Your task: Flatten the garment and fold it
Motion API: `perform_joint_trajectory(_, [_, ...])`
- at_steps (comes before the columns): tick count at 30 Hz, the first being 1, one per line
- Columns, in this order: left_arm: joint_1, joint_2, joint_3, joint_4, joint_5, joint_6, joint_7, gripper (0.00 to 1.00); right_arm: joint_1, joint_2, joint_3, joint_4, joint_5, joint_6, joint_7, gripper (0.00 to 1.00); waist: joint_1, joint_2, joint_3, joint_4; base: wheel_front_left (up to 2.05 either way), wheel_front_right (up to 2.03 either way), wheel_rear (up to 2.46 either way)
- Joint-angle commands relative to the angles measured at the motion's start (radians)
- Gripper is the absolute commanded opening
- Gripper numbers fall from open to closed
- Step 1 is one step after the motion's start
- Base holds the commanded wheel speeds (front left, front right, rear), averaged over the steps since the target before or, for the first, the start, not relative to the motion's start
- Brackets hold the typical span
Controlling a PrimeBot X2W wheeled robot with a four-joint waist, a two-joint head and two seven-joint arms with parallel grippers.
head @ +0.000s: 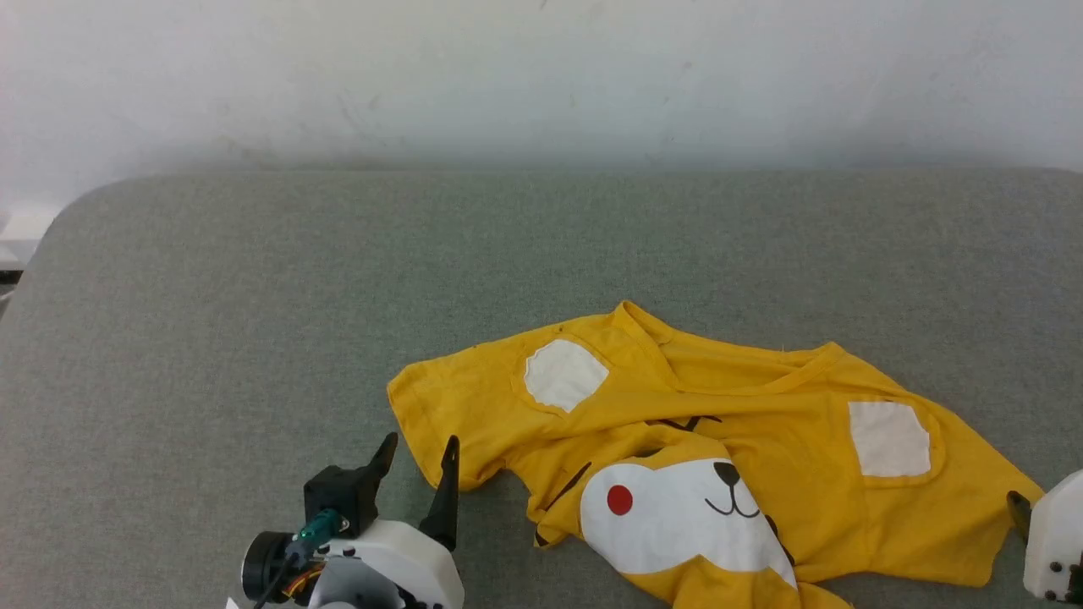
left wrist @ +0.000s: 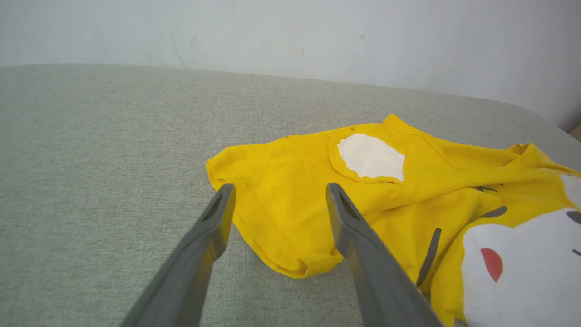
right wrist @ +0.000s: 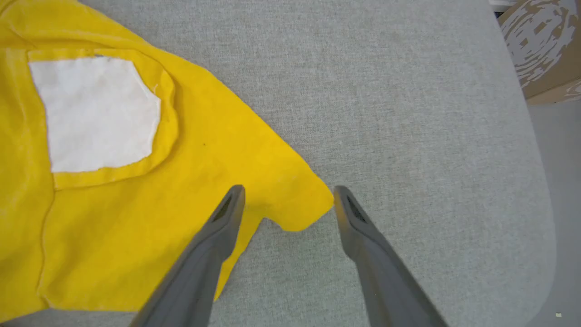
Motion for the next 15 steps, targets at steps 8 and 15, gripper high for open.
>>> perform_joint_trajectory(8, [-0.041,0.011,-0.006,-0.018,0.004,0.011,-0.005,1.0,-0.067,0.024,-0.063,0.114,-0.05,-0.001,-0.014,1.0,-0.0001,0.0,0.059,0.013,0.0,0.0,0.0])
perform_joint_trajectory(15, [-0.069,0.037,-0.002,-0.031,0.009,0.011,0.007,1.0,-0.075,0.031,-0.042,0.191,-0.042,-0.001,-0.025,0.0,-0.0001,0.0,0.077,0.01,0.0,0.0,0.0])
